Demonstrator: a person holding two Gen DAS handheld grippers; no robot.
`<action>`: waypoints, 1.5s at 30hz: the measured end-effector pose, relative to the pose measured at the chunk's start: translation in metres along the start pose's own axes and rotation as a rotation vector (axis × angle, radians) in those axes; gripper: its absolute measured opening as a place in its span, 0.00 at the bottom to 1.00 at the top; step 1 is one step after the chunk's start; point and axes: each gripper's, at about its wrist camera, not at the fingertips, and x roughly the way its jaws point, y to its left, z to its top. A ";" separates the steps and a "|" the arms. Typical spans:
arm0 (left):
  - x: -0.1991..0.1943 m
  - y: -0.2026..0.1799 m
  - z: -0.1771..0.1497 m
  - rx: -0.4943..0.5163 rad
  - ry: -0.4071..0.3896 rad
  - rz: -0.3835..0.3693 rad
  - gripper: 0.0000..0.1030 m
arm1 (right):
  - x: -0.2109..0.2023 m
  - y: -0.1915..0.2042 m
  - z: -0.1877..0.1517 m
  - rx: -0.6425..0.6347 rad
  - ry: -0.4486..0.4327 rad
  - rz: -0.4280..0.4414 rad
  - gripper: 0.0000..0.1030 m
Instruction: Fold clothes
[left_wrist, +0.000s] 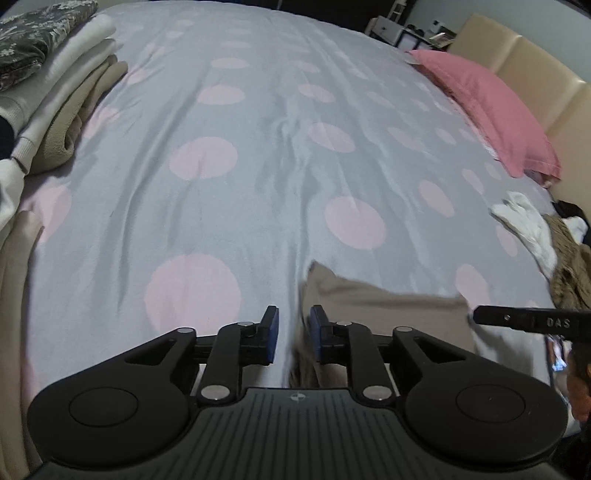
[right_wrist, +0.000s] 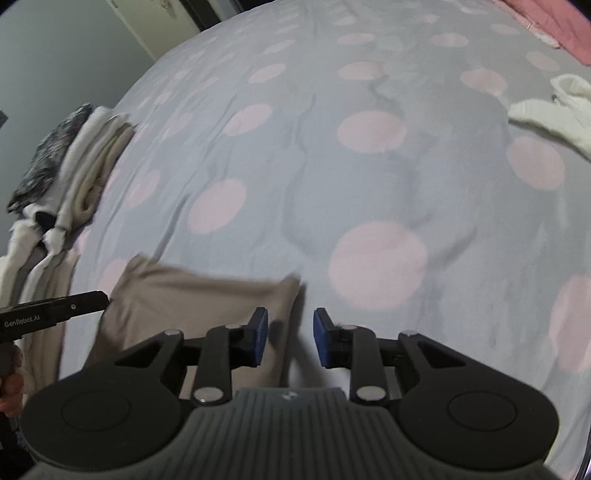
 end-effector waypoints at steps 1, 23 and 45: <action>-0.006 -0.001 -0.005 0.003 0.003 -0.007 0.28 | -0.003 0.001 -0.005 -0.005 0.011 0.008 0.30; -0.076 0.009 -0.098 -0.086 0.040 -0.058 0.01 | -0.029 0.025 -0.142 0.059 0.226 0.182 0.05; -0.071 0.013 -0.128 -0.169 0.143 -0.014 0.54 | -0.039 0.011 -0.146 0.090 0.232 0.176 0.41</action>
